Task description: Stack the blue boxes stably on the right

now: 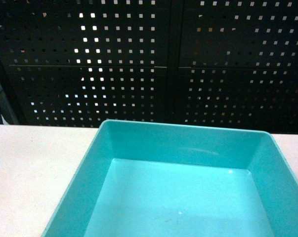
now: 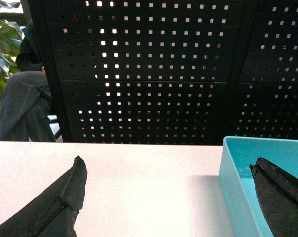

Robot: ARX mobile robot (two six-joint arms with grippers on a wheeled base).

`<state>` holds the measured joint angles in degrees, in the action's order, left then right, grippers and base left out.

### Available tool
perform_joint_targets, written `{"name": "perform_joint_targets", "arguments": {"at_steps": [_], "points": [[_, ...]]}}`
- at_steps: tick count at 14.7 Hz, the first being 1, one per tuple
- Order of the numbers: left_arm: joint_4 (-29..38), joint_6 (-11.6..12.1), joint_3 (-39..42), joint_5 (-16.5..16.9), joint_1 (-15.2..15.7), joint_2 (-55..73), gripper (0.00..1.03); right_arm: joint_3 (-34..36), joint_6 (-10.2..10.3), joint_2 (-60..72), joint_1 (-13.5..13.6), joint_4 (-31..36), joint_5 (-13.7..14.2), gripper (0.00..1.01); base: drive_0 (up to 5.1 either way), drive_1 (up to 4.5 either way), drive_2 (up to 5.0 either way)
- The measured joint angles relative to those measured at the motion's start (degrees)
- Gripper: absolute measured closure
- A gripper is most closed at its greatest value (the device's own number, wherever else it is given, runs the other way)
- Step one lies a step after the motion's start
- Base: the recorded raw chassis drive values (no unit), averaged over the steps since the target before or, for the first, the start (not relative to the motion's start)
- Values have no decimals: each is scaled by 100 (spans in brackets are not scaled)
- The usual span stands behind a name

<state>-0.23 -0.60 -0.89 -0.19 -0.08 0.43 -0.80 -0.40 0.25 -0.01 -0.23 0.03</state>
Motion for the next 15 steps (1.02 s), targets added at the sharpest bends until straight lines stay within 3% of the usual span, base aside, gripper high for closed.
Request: {"name": "perform_joint_targets", "arguments": {"at_steps": [15], "points": [[0,0,0,0,0,0,5,0,0,0,0,0,0,3,0,0,0]]}}
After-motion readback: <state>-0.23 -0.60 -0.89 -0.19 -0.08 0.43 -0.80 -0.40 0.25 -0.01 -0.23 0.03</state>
